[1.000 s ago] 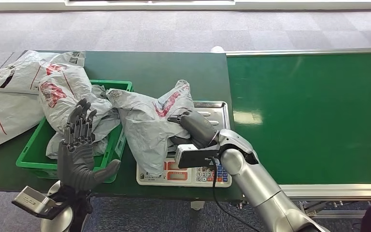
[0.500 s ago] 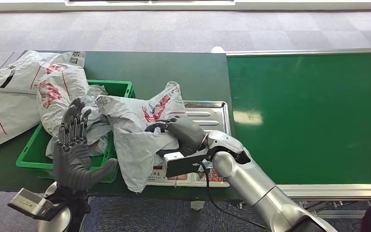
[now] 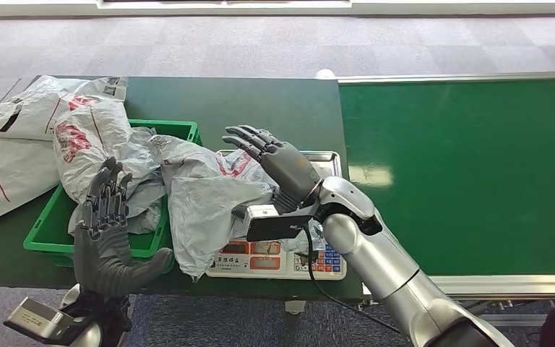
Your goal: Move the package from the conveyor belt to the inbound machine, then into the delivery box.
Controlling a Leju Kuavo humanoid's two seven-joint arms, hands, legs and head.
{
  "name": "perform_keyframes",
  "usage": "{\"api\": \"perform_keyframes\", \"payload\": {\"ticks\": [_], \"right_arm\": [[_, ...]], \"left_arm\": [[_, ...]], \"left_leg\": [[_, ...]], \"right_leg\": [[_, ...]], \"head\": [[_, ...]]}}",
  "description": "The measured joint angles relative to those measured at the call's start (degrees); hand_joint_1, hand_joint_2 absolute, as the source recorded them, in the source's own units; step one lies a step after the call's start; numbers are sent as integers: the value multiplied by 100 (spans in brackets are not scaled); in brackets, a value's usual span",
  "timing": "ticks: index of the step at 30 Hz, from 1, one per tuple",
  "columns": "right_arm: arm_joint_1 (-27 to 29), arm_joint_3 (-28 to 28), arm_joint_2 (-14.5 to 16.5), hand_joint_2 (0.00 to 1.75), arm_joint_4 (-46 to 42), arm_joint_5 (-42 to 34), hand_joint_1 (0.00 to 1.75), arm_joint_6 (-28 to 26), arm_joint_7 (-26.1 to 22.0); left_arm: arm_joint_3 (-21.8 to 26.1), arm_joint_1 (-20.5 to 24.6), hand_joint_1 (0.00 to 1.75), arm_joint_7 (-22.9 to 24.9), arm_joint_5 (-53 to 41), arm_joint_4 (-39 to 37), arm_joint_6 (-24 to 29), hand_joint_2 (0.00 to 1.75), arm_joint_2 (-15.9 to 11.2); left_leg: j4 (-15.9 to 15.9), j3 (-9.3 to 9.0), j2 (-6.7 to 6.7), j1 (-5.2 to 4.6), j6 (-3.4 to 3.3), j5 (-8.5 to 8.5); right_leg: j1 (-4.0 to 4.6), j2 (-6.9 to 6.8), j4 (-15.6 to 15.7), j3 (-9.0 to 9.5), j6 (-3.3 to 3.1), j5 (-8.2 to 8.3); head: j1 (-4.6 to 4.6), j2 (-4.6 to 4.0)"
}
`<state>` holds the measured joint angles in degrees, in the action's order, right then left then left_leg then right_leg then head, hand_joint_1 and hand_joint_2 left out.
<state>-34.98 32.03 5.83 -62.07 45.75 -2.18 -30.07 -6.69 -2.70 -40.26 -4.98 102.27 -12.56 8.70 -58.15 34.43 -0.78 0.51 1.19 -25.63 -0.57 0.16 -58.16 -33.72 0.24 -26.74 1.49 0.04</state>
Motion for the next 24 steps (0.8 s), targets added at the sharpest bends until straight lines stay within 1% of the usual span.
{"api": "perform_keyframes", "payload": {"ticks": [2,4,7,9,13,24], "right_arm": [[60,-43,-43,0,-187,86,0,217,62],[121,-71,-94,0,-289,71,0,477,18],[192,-168,-168,0,-322,-178,0,825,-268],[211,-249,-214,0,-335,-339,0,959,-449],[238,-347,-304,0,-409,-437,0,1053,-565],[302,-444,-404,0,-516,-482,0,1058,-596]], "left_arm": [[4,-1,0,0,-1,2,-39,175,-1],[6,2,0,0,-5,2,-65,175,-2],[6,12,0,0,-9,-3,-76,175,-3],[7,23,0,0,-9,-14,-77,175,-3],[5,38,0,0,-9,-39,-77,175,-3],[5,49,0,0,-9,-64,-77,175,-3]], "left_leg": [[0,0,0,0,0,0],[0,0,0,0,0,0],[-1,0,0,-1,0,0],[-1,-1,0,-1,0,0],[-1,-2,0,-1,0,0],[-1,-1,2,-1,0,0]], "right_leg": [[0,0,0,0,0,0],[-1,0,0,0,0,0],[-1,0,0,0,0,0],[-2,0,0,0,0,1],[-2,1,0,0,0,1],[-1,2,0,0,0,1]], "head": [[0,0],[0,0],[0,0],[0,0],[0,0],[0,0]]}}
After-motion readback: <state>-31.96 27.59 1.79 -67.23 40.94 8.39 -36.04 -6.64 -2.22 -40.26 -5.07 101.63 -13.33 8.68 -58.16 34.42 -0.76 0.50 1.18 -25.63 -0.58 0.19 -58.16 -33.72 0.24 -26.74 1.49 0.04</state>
